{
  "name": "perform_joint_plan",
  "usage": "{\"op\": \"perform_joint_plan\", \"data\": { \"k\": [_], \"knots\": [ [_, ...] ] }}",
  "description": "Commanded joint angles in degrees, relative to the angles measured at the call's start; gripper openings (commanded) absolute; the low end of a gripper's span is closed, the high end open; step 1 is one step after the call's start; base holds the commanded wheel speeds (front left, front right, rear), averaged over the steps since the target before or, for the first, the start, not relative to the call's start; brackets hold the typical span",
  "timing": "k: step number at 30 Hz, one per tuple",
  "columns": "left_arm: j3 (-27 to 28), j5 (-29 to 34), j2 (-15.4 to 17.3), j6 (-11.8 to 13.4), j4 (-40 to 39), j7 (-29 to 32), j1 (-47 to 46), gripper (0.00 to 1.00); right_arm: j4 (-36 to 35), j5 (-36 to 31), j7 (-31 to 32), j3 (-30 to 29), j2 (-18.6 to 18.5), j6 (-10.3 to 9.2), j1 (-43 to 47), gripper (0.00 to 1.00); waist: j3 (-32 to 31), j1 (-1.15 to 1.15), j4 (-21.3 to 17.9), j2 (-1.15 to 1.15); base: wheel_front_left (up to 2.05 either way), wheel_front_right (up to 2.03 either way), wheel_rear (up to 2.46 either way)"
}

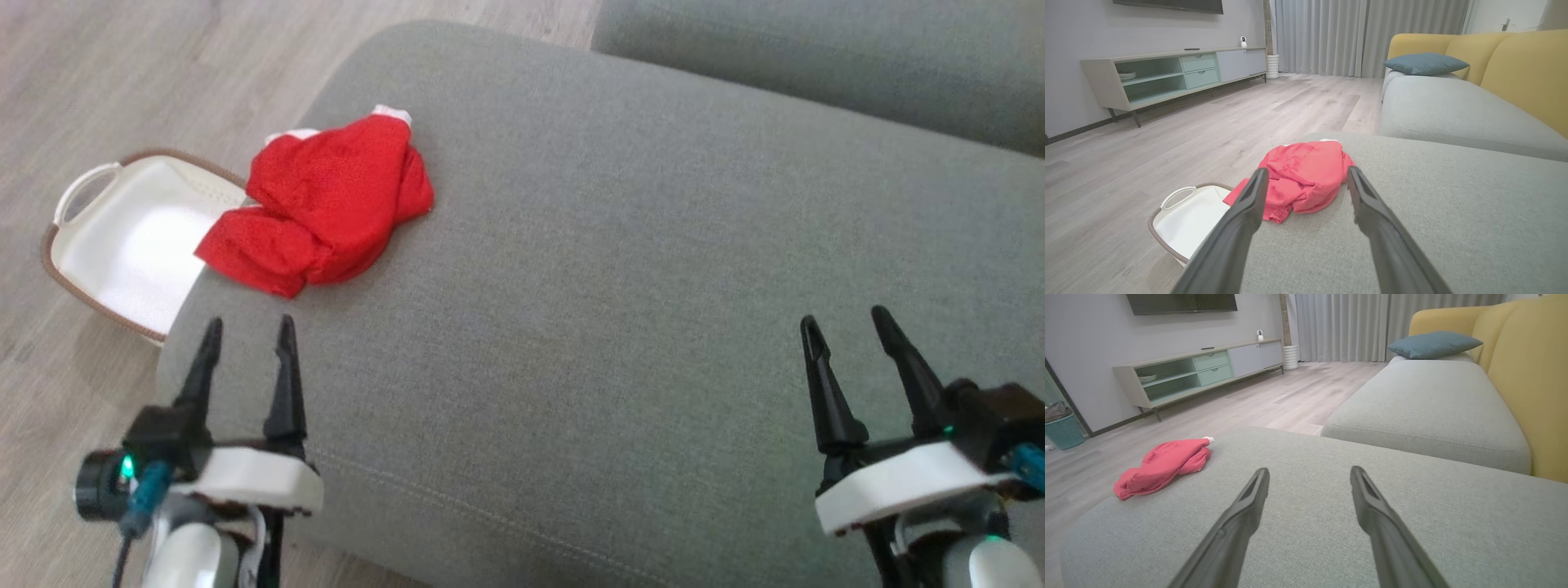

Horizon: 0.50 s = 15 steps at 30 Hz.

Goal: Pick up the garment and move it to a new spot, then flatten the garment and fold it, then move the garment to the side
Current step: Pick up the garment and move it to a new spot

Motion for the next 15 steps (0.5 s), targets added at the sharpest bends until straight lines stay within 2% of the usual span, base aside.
{"op": "perform_joint_plan", "data": {
  "k": [1, 8, 12, 15],
  "knots": [
    [2.95, 0.25, 0.33, -0.07, -2.16, -0.7, -4.01, 1.0, -2.42, -0.48, 0.34, 1.3, -0.37, 0.2, -2.93, 1.0, 1.32, 0.0, -0.26, 0.0, 0.0, 0.0, 0.0],
    [4.59, -0.62, -1.63, -1.42, 0.47, -0.7, -11.27, 1.0, -5.33, -1.59, 3.11, 0.9, -1.73, 0.2, -5.44, 1.0, 9.07, 0.0, -2.11, 0.0, 0.0, 0.0, 0.0],
    [5.31, -2.0, -1.99, -2.17, 7.9, -0.38, -18.56, 1.0, -7.87, -2.36, 5.1, -0.08, -3.49, 0.2, -7.26, 1.0, 14.45, 0.0, -3.13, 0.0, 0.0, 0.0, 0.0],
    [5.39, -3.32, -1.64, -3.86, 15.39, 1.46, -24.83, 1.0, -9.51, -2.58, 6.29, -0.58, -4.65, 0.2, -8.71, 1.0, 17.82, 0.0, -3.67, 0.0, 0.0, 0.0, 0.0]
  ]
}}
